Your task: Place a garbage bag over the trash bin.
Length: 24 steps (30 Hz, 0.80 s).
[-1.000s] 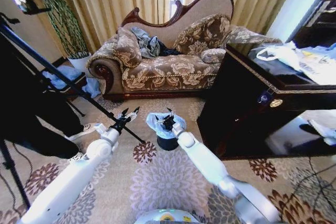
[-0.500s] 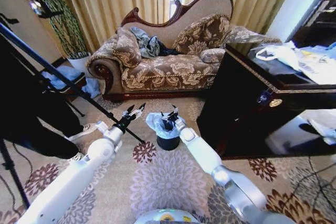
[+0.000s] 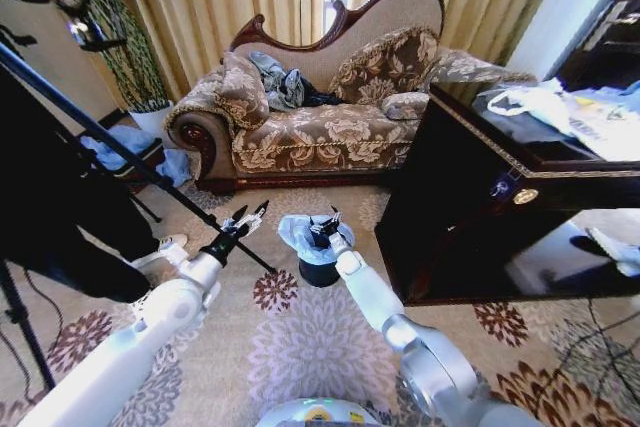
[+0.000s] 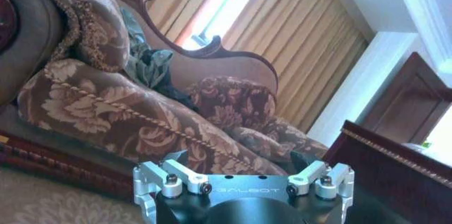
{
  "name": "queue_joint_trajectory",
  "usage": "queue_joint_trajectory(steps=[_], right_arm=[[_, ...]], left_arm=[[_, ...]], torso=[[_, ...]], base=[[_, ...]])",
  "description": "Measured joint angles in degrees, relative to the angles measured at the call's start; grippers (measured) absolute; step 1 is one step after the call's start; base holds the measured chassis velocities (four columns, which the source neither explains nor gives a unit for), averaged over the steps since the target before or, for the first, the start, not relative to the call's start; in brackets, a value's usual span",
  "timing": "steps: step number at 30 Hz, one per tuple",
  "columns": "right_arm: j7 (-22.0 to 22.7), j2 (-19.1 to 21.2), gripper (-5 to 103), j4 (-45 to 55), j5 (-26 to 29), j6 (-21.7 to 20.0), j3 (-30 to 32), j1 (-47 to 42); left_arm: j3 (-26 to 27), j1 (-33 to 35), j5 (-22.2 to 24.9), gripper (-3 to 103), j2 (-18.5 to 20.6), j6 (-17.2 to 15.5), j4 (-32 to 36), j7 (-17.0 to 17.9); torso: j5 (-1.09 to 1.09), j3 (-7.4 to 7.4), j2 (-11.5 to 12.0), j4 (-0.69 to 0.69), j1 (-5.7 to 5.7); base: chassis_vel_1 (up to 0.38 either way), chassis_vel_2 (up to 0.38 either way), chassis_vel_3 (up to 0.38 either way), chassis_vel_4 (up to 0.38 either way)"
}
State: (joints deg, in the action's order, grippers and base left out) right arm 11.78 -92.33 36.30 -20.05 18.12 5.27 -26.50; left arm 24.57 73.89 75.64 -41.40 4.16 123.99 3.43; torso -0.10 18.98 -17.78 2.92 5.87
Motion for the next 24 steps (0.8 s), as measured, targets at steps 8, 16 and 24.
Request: queue_joint_trajectory(steps=[8,16,24], right_arm=[[4.4,0.1,100,0.6,-7.3,-2.7,0.1,-2.0],[8.8,0.1,100,-4.9,-6.0,-4.6,-2.6,1.5],[8.4,0.2,100,-6.5,-2.1,-7.7,-6.5,3.1]], left_arm=[[4.9,4.7,1.8,96,0.0,-0.4,4.1,0.4],[6.4,6.1,2.9,96,-1.0,-0.3,5.9,0.6],[8.9,9.1,3.3,96,-1.1,-0.2,7.8,0.6]], torso=[[0.01,0.0,0.0,-0.01,0.0],[0.01,0.0,0.0,-0.01,0.0],[0.01,0.0,0.0,-0.01,0.0]], base=[[0.0,0.0,0.0,0.0],[0.0,0.0,0.0,0.0],[0.0,0.0,0.0,0.0]])
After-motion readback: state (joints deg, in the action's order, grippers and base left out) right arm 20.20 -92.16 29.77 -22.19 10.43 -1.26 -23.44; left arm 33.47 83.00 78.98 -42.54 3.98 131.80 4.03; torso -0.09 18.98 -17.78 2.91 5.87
